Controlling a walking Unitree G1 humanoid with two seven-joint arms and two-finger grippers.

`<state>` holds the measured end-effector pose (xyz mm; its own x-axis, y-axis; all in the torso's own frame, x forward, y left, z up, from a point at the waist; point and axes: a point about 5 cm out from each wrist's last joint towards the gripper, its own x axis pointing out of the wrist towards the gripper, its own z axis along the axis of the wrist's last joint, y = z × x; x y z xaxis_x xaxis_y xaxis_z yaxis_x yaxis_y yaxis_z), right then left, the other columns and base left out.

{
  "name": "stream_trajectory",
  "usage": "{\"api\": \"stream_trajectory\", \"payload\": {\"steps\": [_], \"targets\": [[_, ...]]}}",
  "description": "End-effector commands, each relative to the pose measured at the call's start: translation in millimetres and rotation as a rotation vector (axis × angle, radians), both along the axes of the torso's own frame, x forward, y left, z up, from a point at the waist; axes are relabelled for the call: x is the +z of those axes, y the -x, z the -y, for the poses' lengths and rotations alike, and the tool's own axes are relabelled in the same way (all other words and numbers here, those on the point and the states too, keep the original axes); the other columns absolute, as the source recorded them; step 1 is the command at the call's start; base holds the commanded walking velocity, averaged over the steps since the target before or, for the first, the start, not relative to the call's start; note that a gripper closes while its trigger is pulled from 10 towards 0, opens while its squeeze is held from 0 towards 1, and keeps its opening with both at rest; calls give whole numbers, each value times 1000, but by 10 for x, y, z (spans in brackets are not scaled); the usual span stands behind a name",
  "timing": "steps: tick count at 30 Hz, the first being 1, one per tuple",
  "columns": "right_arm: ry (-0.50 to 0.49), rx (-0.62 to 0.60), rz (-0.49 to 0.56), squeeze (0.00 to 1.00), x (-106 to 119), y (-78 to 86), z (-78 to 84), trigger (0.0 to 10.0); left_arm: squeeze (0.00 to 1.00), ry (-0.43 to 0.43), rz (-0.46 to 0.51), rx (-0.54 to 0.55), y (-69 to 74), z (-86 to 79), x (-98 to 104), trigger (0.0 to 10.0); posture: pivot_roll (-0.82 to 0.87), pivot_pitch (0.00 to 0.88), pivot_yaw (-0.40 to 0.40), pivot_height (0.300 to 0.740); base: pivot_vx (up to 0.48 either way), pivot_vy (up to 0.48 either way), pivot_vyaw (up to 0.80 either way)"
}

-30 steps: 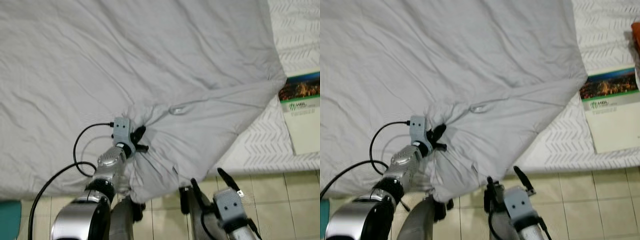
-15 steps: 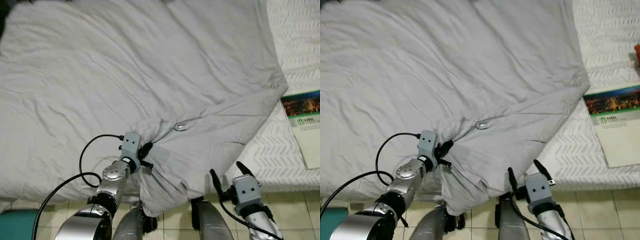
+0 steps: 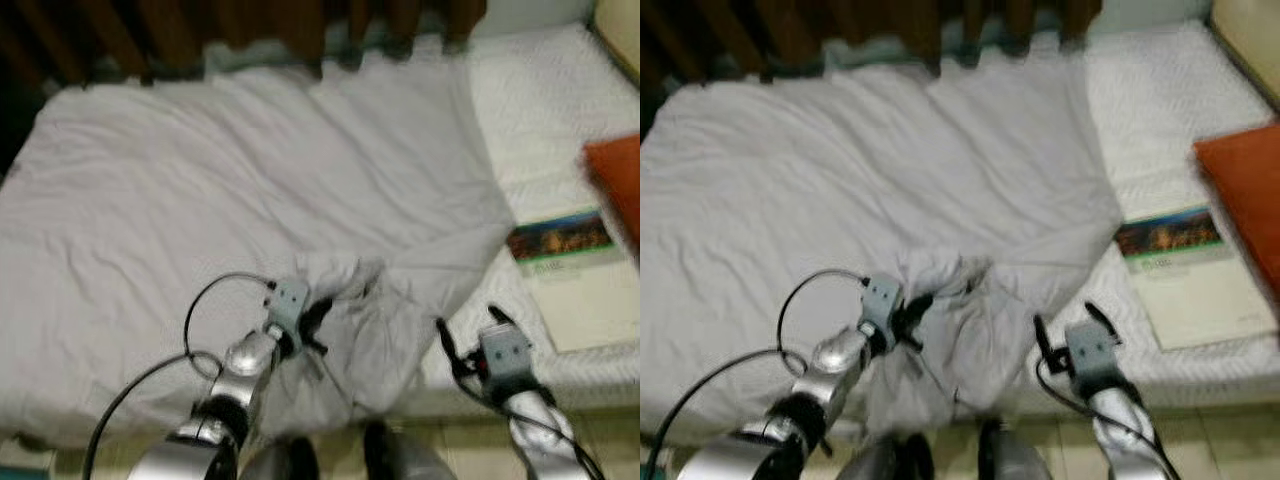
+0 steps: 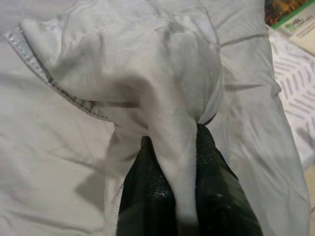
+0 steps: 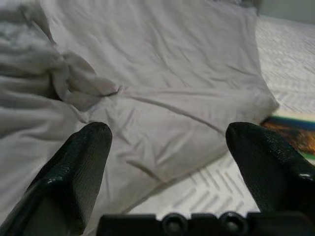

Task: Clean up the room

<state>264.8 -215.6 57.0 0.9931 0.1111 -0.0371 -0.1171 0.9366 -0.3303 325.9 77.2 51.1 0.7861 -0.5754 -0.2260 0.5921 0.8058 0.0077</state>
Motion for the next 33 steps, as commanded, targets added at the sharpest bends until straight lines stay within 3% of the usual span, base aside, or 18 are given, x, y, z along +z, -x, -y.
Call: {"api": "stream_trajectory", "payload": {"steps": [1, 5, 13, 26, 33], "targets": [[9, -7, -11, 0, -32, 23, 44, 10000, 0, -35, -8, -53, 81, 71, -78, 10000, -298, 101, 134, 740, 0, -480, 0], [12, -10, -12, 0, -55, 32, 54, 10000, 0, -25, -37, -54, 112, 99, -118, 10000, -309, 89, 144, 740, 0, -240, 0], [7, -29, -13, 0, -79, 27, 84, 10000, 0, -76, -2, -63, 107, 178, -97, 10000, -317, 75, 156, 740, 0, 0, 0], [3, -25, -21, 0, -137, 54, 38, 10000, 0, -99, -1, -87, 101, 257, -80, 10000, -338, 58, 163, 740, -321, -199, 0], [6, -16, -26, 0, -145, 54, 30, 10000, 0, -150, -26, -160, 182, 406, -144, 10000, -341, 59, 155, 740, 0, 0, 0]]}}
